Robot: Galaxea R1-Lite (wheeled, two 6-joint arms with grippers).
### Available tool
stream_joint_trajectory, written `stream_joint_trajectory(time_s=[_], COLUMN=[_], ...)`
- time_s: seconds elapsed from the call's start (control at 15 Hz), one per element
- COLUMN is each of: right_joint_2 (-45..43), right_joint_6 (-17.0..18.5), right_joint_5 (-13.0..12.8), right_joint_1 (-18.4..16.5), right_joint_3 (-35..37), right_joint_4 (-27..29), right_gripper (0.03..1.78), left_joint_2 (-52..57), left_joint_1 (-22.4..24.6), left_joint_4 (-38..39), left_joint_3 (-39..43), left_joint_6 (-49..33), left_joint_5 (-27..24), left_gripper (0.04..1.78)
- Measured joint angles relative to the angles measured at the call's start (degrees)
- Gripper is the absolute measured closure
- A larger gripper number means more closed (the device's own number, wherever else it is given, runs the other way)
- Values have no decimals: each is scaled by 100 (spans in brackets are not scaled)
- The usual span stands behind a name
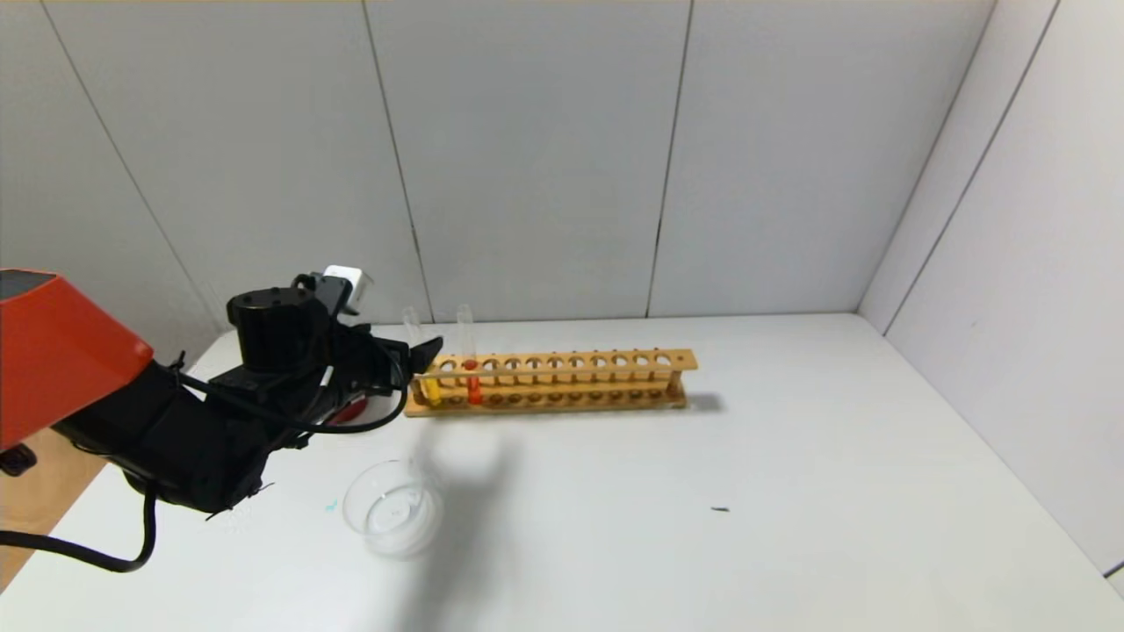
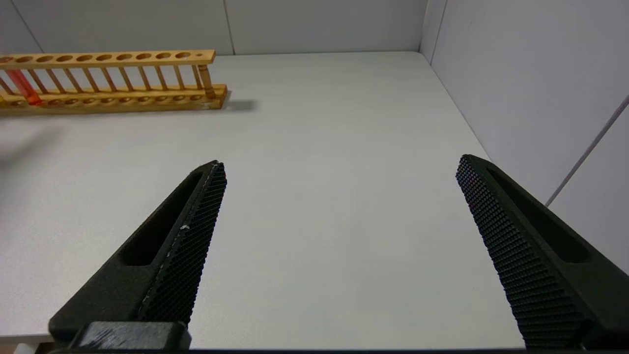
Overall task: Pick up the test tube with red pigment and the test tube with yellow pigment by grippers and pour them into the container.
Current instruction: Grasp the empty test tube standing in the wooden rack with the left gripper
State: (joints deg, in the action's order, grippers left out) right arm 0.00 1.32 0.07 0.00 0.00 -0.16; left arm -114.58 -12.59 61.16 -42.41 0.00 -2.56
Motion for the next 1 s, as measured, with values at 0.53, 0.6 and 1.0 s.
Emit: stream_joint_trajectory(time_s=[0.53, 0.6, 1.0], right_joint_2=[0, 0, 0], right_joint_6=[0, 0, 0], right_joint_5=[0, -2, 0], right_joint_1=[0, 0, 0], right_joint_3=[0, 0, 0], right_joint_4=[0, 0, 2], right_gripper=[10, 10, 10], left_joint_2=[-383, -389, -455], left_joint_1=[0, 0, -28], left_joint_4=[50, 77, 325], left_joint_3=[-347, -361, -317], left_joint_6=[16, 18, 21], left_joint_5=[91, 122, 135], left_gripper=[12, 21, 108])
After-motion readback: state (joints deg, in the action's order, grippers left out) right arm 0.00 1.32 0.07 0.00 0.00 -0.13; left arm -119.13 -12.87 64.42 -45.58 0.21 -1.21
